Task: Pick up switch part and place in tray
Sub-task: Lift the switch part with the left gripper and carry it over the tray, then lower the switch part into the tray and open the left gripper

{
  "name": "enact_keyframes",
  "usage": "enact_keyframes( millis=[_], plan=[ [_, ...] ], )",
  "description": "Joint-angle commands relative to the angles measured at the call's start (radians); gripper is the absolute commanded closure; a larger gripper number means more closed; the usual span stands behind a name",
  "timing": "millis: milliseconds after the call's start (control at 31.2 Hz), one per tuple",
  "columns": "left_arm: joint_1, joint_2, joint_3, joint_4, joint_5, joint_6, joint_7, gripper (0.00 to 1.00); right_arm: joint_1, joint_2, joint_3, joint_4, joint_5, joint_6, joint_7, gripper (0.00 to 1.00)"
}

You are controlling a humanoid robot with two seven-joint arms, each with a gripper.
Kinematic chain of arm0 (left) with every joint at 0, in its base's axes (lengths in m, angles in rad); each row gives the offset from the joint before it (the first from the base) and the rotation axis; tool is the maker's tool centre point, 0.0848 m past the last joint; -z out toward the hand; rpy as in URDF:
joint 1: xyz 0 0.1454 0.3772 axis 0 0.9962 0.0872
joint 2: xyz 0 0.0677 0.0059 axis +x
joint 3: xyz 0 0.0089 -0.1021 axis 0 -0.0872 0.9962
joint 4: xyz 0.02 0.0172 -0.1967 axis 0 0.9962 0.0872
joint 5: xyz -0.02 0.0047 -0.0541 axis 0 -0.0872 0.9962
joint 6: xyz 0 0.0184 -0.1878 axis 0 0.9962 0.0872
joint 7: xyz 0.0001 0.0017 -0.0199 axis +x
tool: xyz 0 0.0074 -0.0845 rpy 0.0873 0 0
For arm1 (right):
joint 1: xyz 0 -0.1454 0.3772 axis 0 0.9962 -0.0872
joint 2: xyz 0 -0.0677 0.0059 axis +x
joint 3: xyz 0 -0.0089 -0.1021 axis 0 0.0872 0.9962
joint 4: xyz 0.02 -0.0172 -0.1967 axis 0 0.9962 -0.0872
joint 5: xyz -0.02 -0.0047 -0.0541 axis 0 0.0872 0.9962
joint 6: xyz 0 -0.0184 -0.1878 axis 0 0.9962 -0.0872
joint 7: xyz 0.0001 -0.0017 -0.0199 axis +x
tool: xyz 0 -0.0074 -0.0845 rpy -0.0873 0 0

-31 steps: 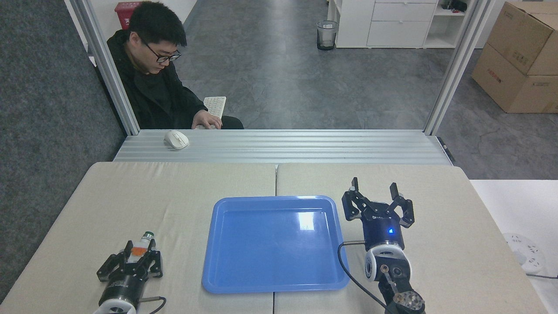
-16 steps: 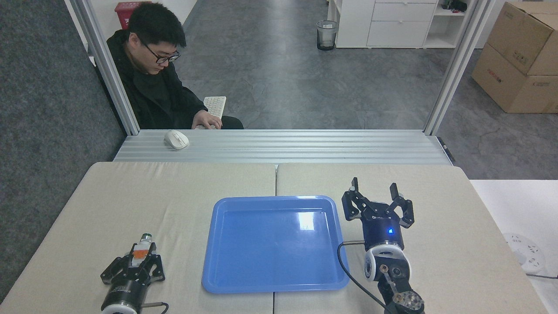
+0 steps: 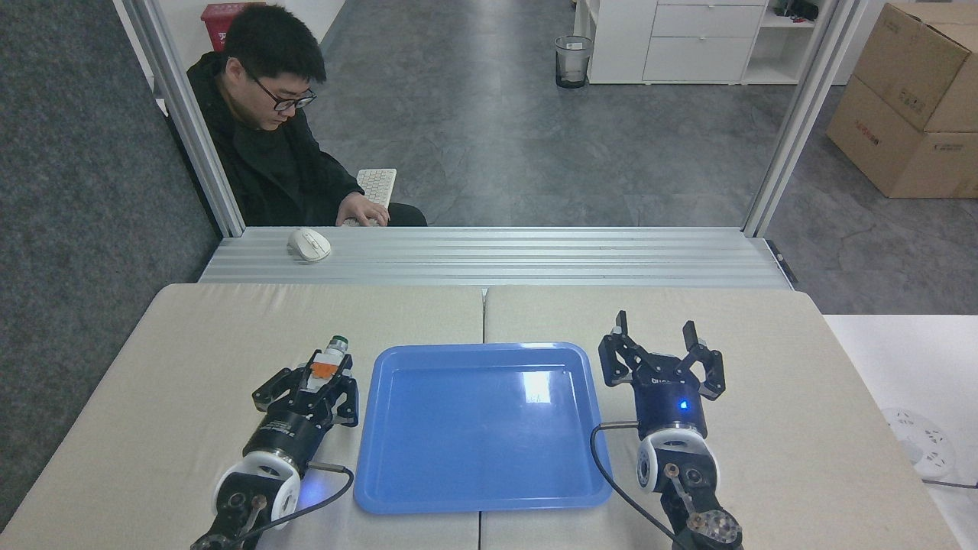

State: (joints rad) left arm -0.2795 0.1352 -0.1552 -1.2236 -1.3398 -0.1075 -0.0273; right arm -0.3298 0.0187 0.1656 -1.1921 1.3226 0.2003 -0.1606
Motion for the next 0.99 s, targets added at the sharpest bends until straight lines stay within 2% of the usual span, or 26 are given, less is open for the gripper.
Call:
enact_keyframes(
  millis=[0, 193, 449, 513, 578, 706, 866, 963],
  plan=[
    [-0.024, -0.112, -0.303, -0.113, -0.174, -0.006, -0.065, 1.0, 0.0, 0.004, -0.001, 0.0, 0.001, 0.001, 0.0, 0.0],
    [-0.003, -0.144, -0.372, -0.031, -0.223, -0.008, -0.069, 1.0, 0.0, 0.009, -0.001, 0.0, 0.006, 0.001, 0.0, 0.0],
    [-0.026, -0.155, -0.369, 0.039, -0.24, 0.005, -0.086, 1.0, 0.0, 0.009, -0.001, 0.0, 0.007, 0.001, 0.0, 0.0],
    [-0.03, -0.157, -0.365, 0.039, -0.237, 0.014, -0.088, 0.84, 0.0, 0.009, -0.001, 0.0, 0.006, 0.001, 0.0, 0.0],
    [-0.039, -0.157, -0.363, 0.039, -0.236, 0.04, -0.086, 0.52, 0.0, 0.009, -0.001, 0.0, 0.006, 0.001, 0.0, 0.0],
    [-0.043, -0.158, -0.363, 0.03, -0.233, 0.109, -0.088, 0.28, 0.0, 0.007, -0.001, 0.0, 0.006, 0.001, 0.0, 0.0],
    [-0.049, -0.154, -0.354, -0.016, -0.229, 0.166, -0.088, 0.07, 0.0, 0.007, -0.001, 0.0, 0.006, 0.002, 0.0, 0.0],
    [-0.049, -0.152, -0.296, -0.042, -0.228, 0.236, -0.077, 0.02, 0.0, 0.007, -0.001, 0.0, 0.006, 0.002, 0.0, 0.0]
  ],
)
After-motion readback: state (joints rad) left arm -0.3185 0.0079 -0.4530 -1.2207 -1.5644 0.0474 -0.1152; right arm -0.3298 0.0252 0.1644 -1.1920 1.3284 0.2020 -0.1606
